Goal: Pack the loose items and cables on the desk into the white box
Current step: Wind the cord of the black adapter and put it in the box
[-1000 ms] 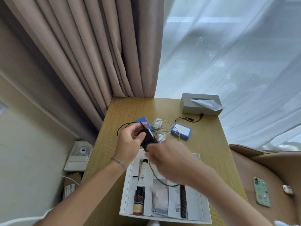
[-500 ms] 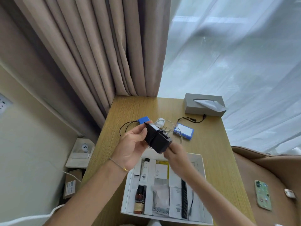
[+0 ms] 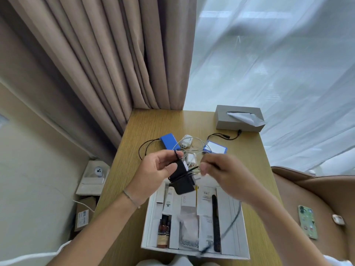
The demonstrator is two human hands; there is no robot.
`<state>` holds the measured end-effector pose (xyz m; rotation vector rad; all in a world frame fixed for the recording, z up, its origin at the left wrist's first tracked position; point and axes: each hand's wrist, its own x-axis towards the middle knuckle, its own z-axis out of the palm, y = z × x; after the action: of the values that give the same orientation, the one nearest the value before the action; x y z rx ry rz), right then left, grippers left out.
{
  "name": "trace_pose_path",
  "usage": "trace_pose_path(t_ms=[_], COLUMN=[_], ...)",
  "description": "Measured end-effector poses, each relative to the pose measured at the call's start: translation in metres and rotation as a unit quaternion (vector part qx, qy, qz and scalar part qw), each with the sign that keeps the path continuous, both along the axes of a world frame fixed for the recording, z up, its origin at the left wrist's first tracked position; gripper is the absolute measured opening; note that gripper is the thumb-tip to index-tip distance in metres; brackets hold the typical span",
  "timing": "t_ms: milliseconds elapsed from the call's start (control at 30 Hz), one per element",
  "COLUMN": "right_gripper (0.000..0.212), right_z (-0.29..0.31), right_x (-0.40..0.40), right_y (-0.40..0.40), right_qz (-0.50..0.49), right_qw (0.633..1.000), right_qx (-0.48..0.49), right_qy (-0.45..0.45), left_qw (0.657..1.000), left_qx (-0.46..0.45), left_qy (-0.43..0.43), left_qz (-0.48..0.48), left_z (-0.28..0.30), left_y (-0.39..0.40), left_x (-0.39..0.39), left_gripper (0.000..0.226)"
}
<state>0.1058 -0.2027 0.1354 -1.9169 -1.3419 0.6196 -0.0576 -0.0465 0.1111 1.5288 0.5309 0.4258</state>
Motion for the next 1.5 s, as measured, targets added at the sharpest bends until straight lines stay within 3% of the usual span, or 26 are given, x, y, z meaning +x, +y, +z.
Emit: trace_pose_path(t_ms=[67,167,233,300,367,433,500,633,800,900,967,1100,1200,1300,1367,1500], right_gripper=[0.024,0.029,0.03,0.031,0.037,0.038,0.035,0.021,0.017,0.02,0.021,0.027,0.021,0.022,0.038,0.073], right_z=[-0.009,-0.04,-0.066,-0.08,-0.075,-0.057,-0.032,0.003,-0.024,-0.058,-0.076,-0.086,-0.079,-0.074,-0.073,-0.077], right_x=[0.014,-0.001,-0.029,-0.064,-0.088,-0.094,-0.085,-0.035,0.007,-0.012,-0.035,-0.078,-0.092,-0.091,-0.086,-0.07], right_y=[-0.001,0.007,0.01,0.007,0.004,0.004,0.004,-0.003,-0.007,-0.004,-0.003,0.002,0.004,0.001,-0.002,-0.008], right_qz=[-0.028,-0.084,-0.088,-0.051,-0.015,0.019,0.04,0.006,-0.067,-0.106,-0.124,-0.132,-0.156,-0.176,-0.182,-0.157], right_qw=[0.997,0.975,0.966,0.969,0.976,0.987,0.993,0.998,0.99,0.964,0.943,0.937,0.898,0.836,0.775,0.649], right_qx=[0.055,0.091,0.036,-0.043,-0.087,-0.104,-0.102,-0.023,0.088,0.109,0.106,0.078,0.07,0.052,0.039,0.009], right_qy=[0.049,0.182,0.241,0.239,0.2,0.122,0.04,-0.064,0.082,0.219,0.289,0.314,0.405,0.517,0.604,0.744], left_qw=[0.996,0.961,0.928,0.919,0.947,0.984,0.994,0.998,0.99,0.956,0.928,0.91,0.925,0.969,0.983,0.992], left_qx=[-0.056,-0.229,-0.327,-0.356,-0.281,-0.111,0.009,0.055,-0.092,-0.24,-0.317,-0.37,-0.324,-0.156,-0.062,0.029], left_qy=[-0.035,-0.117,-0.165,-0.168,-0.136,-0.084,-0.048,-0.022,-0.081,-0.145,-0.181,-0.183,-0.158,-0.106,-0.087,-0.088], left_qz=[-0.058,-0.101,-0.069,0.007,0.077,0.113,0.1,-0.013,-0.076,-0.083,-0.069,0.032,0.118,0.161,0.146,0.083], left_z=[0.006,0.018,0.019,0.014,0.005,-0.004,-0.011,-0.015,-0.006,0.001,0.001,-0.008,-0.02,-0.028,-0.029,-0.028], left_y=[-0.002,-0.009,-0.01,-0.008,-0.007,-0.01,-0.012,-0.009,-0.011,-0.011,-0.011,-0.019,-0.024,-0.03,-0.035,-0.047], left_x=[-0.004,0.0,0.007,0.015,0.021,0.021,0.014,0.0,-0.007,-0.006,-0.003,0.007,0.009,0.009,0.007,0.001], left_gripper=[0.028,0.032,0.032,0.037,0.037,0.033,0.039,0.036,0.034,0.037,0.036,0.033,0.031,0.031,0.033,0.039])
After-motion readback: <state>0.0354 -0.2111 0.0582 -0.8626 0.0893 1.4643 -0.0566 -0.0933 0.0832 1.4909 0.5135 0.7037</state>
